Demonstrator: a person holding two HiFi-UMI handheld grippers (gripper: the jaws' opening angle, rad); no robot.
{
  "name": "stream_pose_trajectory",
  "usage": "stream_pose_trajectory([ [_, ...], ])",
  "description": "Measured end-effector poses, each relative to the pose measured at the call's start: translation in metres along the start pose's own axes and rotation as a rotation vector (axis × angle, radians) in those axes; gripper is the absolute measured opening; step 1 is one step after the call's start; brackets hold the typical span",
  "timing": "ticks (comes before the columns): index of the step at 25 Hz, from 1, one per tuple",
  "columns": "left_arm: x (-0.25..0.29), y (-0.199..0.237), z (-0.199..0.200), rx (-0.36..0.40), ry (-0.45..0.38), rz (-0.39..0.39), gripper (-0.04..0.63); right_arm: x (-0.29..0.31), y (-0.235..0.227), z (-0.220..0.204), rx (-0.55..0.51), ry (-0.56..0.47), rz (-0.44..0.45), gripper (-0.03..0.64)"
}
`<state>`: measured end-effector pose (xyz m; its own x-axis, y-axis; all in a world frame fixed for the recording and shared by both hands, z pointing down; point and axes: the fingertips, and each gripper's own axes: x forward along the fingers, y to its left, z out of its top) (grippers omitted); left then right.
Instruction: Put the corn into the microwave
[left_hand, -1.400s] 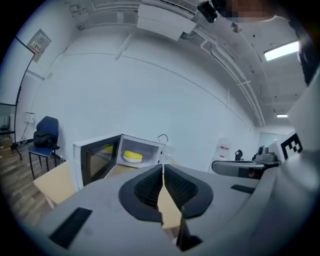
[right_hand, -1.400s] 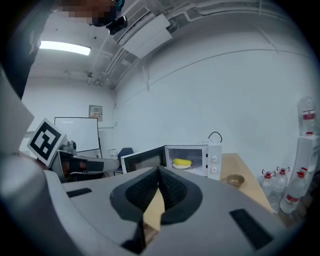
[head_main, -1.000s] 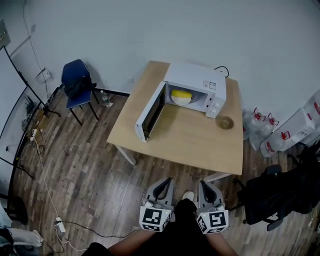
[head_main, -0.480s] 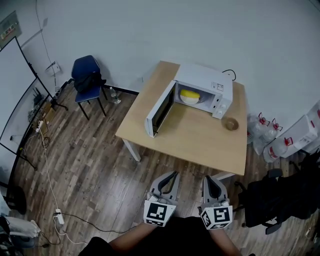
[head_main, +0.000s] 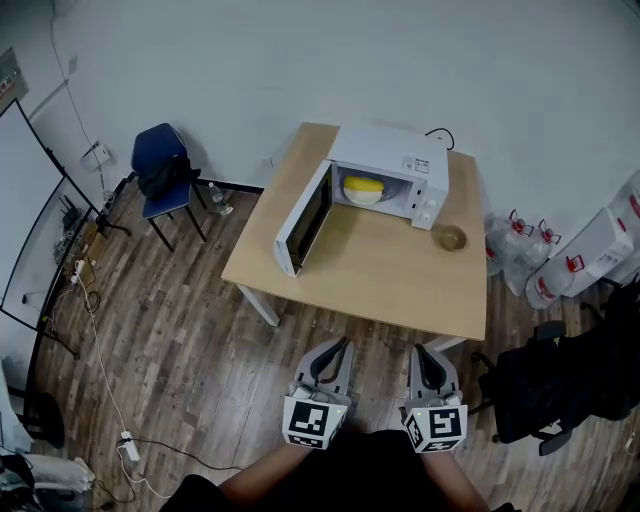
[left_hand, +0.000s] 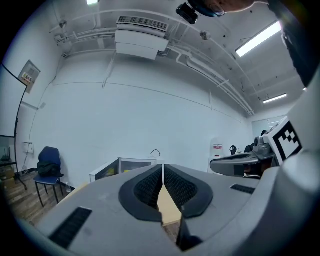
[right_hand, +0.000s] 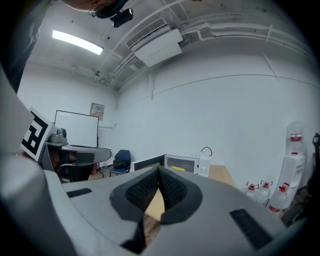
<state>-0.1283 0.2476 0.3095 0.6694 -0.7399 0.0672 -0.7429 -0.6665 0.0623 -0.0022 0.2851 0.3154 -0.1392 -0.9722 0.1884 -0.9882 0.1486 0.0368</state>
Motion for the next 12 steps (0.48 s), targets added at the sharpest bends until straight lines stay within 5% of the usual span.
stream_pose_trajectory([
  [12, 0.0016, 0.0033, -0.0059, -0.009, 0.009, 0.022, 0.023, -0.0047, -0.0084, -0.0058, -0.002, 0.009, -0.015, 0.06],
])
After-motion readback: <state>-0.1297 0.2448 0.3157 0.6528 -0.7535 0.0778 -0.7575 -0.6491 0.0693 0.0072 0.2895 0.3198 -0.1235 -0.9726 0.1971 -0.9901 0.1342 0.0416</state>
